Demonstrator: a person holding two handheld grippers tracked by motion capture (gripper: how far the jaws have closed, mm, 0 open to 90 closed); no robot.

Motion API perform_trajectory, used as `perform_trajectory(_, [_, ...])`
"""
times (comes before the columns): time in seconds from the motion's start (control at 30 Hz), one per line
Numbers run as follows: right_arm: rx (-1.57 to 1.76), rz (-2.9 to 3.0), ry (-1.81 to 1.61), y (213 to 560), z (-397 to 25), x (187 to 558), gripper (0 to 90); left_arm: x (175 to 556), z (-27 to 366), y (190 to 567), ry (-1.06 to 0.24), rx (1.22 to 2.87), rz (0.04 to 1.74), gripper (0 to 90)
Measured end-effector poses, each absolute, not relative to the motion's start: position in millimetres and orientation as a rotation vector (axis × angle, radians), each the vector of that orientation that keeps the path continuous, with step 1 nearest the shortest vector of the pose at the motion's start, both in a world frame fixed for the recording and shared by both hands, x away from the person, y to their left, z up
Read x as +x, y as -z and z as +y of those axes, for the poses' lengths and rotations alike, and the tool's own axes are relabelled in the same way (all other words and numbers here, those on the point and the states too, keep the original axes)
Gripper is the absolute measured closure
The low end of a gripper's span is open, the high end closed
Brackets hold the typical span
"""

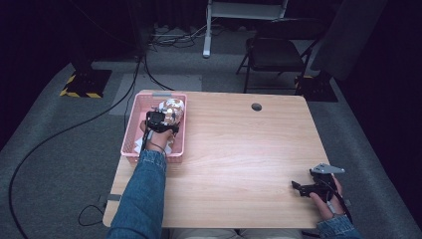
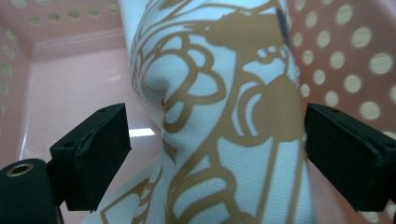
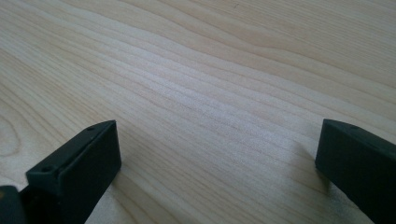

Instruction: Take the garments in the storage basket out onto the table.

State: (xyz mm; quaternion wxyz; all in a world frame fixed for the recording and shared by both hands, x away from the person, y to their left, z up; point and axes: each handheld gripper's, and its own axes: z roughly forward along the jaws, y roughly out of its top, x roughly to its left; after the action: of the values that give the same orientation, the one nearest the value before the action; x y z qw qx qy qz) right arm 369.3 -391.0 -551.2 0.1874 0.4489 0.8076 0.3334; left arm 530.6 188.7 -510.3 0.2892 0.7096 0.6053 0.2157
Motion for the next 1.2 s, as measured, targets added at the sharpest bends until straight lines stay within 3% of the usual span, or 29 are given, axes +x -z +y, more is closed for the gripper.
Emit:
perform_trajectory(0.3, [1.264,2.273,-0.938,551.2,-391.0,369.3,0.0,535.7,190.2,516.9,-0.491,1.948,1.667,10.2])
perform_trajectory(0.4, [1.263,2.273,-0.938,551.2,-391.0,369.3,0.0,536.3,189.6,518.7,-0.475,1.964,1.680,14.8])
perform_trajectory(0.8, [1.263,2.273,-0.938,551.2,-391.0,369.3,0.0,532.1,189.4,511.6,-0.488,1.962,1.626,54.5])
perform_trajectory(1.2, [1.263,2.273,-0.938,551.2,-391.0,369.4,0.0,525.1,189.7,495.9,-0.543,1.904,1.599,56.5])
